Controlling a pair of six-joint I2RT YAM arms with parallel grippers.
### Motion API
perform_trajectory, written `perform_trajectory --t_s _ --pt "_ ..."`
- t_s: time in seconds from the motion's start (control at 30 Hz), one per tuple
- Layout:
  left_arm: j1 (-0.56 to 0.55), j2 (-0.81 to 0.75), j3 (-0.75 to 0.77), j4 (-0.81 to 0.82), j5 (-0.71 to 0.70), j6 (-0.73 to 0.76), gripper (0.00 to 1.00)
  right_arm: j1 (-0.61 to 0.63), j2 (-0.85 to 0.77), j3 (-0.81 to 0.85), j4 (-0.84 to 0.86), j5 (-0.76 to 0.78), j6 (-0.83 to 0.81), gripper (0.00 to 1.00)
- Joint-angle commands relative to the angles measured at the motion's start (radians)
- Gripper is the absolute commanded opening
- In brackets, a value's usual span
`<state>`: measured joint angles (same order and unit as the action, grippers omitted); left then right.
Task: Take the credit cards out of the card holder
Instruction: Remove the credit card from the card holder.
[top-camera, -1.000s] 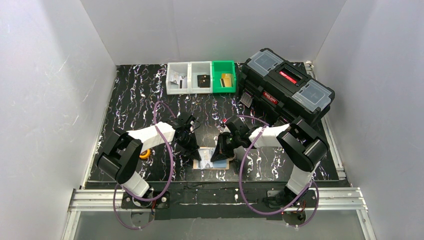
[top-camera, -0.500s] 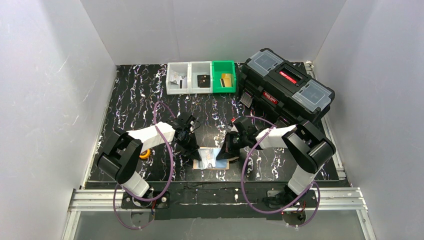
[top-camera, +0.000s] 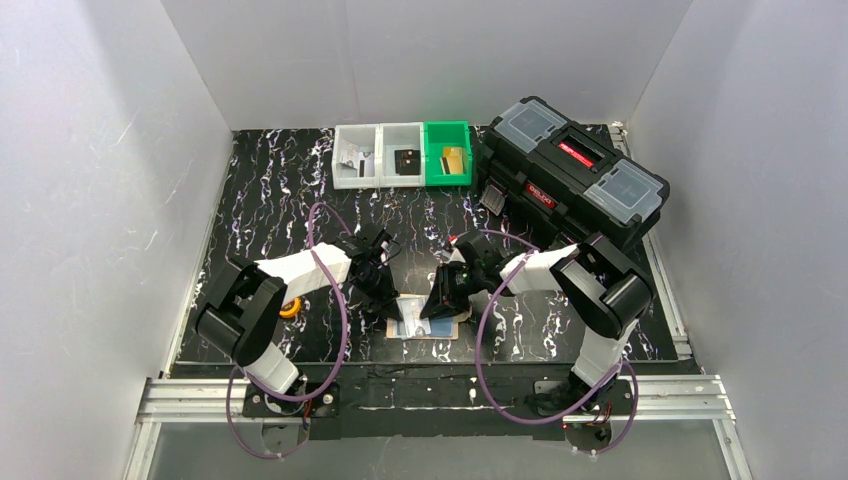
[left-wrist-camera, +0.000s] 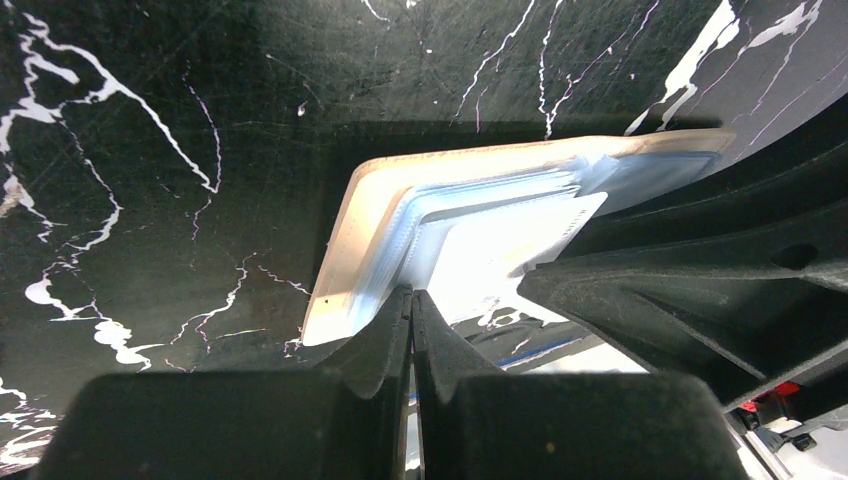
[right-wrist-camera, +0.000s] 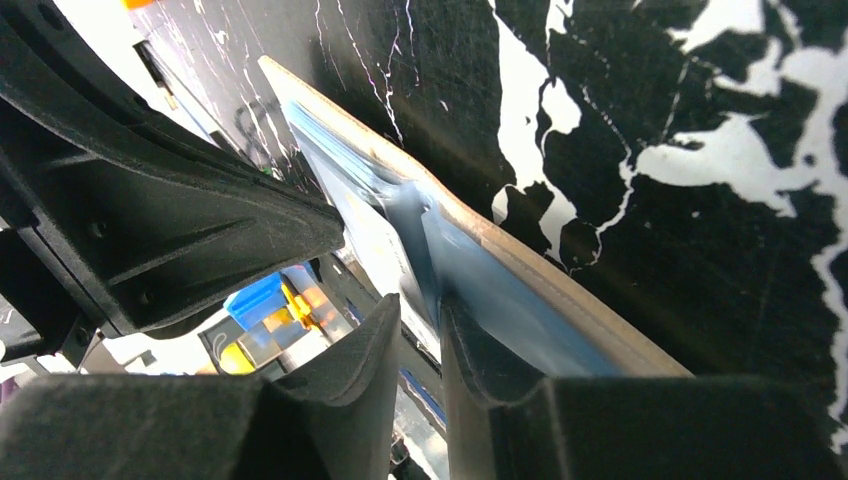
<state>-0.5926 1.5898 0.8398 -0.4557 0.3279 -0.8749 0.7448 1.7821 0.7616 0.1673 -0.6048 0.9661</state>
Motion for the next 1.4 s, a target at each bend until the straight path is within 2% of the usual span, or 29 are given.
perform_trajectory --t_s 0.0,0.2,0.33,0.57,0.93,1.37 --pt "-0.007 0.061 -0.032 -0.032 -0.112 0.022 0.0 0.011 0.028 0.018 0.026 -0.005 -0.002 0.28" --pt "-0.007 0.061 -0.034 -0.035 -0.117 0.02 0.0 0.009 0.018 -0.017 0.05 -0.002 0.013 0.11" --pt "-0.006 0.052 -0.038 -0.046 -0.136 0.014 0.0 -0.014 -0.015 -0.06 0.05 0.018 0.013 0.06" --pt "-0.006 0.048 -0.048 -0.051 -0.147 0.008 0.0 -0.063 -0.076 -0.118 0.025 0.04 -0.009 0.05" --pt "-0.007 0.044 -0.015 -0.06 -0.13 0.025 0.0 -0.09 -0.207 -0.109 -0.094 0.078 -0.051 0.03" --pt "-0.006 -0.021 0.154 -0.157 -0.102 0.056 0.0 -0.109 -0.32 -0.061 -0.198 0.067 -0.076 0.02"
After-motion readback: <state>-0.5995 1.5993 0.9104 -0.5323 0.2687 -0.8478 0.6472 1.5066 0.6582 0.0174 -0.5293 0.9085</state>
